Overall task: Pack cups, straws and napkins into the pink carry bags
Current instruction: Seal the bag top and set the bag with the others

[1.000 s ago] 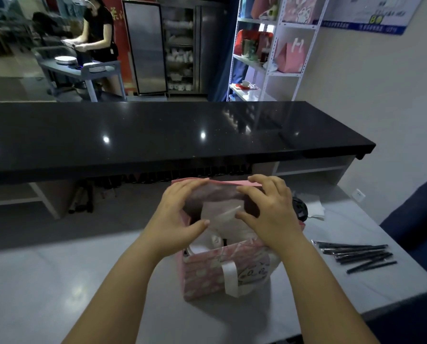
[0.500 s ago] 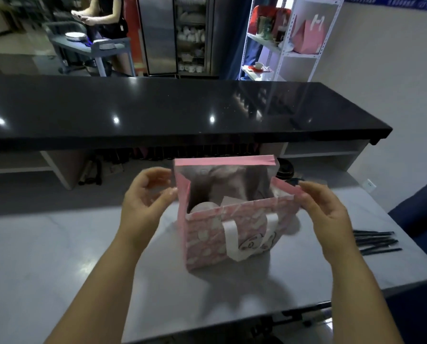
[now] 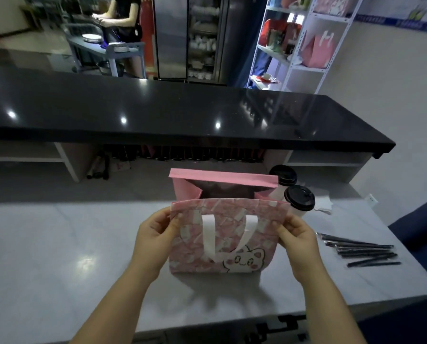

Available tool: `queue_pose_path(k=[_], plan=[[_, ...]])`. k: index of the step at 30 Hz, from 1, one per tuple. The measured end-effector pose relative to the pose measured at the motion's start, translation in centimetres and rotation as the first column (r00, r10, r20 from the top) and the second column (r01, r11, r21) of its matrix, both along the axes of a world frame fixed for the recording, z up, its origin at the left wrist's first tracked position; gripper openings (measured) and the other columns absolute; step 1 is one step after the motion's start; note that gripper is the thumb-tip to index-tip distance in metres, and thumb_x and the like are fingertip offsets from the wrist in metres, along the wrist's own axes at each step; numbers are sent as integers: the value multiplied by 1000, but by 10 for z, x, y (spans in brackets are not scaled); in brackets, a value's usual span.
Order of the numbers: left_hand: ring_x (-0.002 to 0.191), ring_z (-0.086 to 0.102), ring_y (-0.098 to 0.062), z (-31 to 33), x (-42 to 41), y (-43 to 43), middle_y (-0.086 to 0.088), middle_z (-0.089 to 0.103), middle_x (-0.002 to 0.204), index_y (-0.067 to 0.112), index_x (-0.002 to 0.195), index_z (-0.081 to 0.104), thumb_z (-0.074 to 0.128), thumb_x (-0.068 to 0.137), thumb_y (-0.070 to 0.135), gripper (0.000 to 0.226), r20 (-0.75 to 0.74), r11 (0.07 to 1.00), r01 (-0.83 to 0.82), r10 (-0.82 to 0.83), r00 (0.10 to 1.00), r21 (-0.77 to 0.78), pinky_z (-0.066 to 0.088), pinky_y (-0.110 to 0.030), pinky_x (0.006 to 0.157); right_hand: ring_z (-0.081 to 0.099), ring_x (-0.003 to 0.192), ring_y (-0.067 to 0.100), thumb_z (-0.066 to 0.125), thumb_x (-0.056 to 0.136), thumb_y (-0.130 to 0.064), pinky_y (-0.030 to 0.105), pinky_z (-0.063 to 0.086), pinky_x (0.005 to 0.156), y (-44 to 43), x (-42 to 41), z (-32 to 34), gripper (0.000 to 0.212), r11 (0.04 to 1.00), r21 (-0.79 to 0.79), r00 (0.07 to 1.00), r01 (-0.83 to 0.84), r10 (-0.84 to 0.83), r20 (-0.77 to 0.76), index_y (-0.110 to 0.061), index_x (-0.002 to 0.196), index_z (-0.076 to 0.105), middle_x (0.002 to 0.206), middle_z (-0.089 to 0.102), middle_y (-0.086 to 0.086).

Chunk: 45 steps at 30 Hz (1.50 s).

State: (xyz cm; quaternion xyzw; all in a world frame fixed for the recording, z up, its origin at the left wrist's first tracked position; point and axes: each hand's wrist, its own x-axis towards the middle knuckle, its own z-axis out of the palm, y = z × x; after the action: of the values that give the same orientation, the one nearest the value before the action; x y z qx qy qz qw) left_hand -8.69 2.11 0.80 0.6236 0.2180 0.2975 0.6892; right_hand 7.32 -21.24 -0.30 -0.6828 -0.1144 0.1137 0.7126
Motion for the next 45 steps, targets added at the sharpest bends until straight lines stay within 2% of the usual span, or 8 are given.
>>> queue_pose_path(k=[4, 8, 21, 24, 29, 34, 38, 45], plan=[[78, 73, -18, 2, -5, 4, -3, 76, 85, 38, 93, 70, 63, 80, 41, 15, -26, 999, 55, -55, 998, -1, 57, -25, 60, 72, 80, 14, 56, 94, 0, 23, 56, 62, 7, -6, 3, 25, 999, -25, 999, -42, 42, -13, -21, 97, 68, 88, 76, 2], [76, 73, -16, 4, -4, 8, -3, 76, 84, 34, 87, 71, 60, 82, 38, 13, -5, 998, 66, -66, 998, -24, 56, -22, 58, 72, 84, 16, 56, 96, -21, 26, 57, 65, 11, -9, 12, 17, 997, -45, 996, -69, 71, 55, -31, 97, 69, 92, 75, 3], [74, 71, -11, 12, 10, 30, 0, 75, 83, 29, 87, 74, 63, 86, 28, 11, -3, 998, 43, -42, 999, 35, 55, -20, 57, 68, 86, 14, 55, 96, -11, 21, 54, 67, 22, -4, 11, 24, 999, 34, 997, -27, 25, 72, -27, 90, 72, 91, 74, -2], [77, 71, -13, 9, 12, 40, -1, 75, 86, 28, 84, 75, 60, 91, 19, 19, -32, 993, 114, -114, 993, 3, 55, -21, 59, 62, 107, 13, 56, 94, -8, 28, 53, 86, 24, 0, 9, 22, 997, 73, 997, -24, 19, 70, -21, 85, 72, 118, 65, -6], [111, 53, 14, 4, 18, 48, 35, 49, 133, 16, 79, 75, 65, 80, 33, 20, -10, 983, 145, -145, 989, 111, 51, -9, 68, 48, 131, 16, 52, 95, -6, 39, 39, 106, 27, 11, 11, 24, 978, 118, 984, -175, 171, 44, -16, 76, 64, 147, 46, -10], [120, 48, 10, 6, 27, 61, 50, 35, 132, 21, 69, 73, 66, 77, 37, 19, -80, 955, 252, -242, 967, 157, 48, -20, 86, 52, 127, 25, 51, 96, -7, 48, 40, 108, 30, 17, 15, 24, 985, 76, 988, -155, 156, -6, -17, 106, 70, 142, 51, 7], [122, 49, -8, 8, 37, 67, 33, 47, 132, 24, 70, 71, 67, 83, 29, 14, -102, 968, 209, -196, 975, 141, 49, -38, 94, 55, 123, 22, 52, 96, -5, 44, 43, 106, 34, 18, 17, 28, 995, 56, 996, -87, 87, 0, -16, 117, 67, 137, 57, 1], [91, 69, -12, 3, 41, 58, 6, 73, 95, 31, 82, 75, 71, 72, 29, 10, 40, 998, 10, -13, 999, 69, 57, -22, 71, 64, 107, 9, 57, 91, 1, 21, 54, 83, 37, 18, 17, 20, 997, 72, 999, 10, -12, 29, -11, 98, 71, 128, 63, -5]])
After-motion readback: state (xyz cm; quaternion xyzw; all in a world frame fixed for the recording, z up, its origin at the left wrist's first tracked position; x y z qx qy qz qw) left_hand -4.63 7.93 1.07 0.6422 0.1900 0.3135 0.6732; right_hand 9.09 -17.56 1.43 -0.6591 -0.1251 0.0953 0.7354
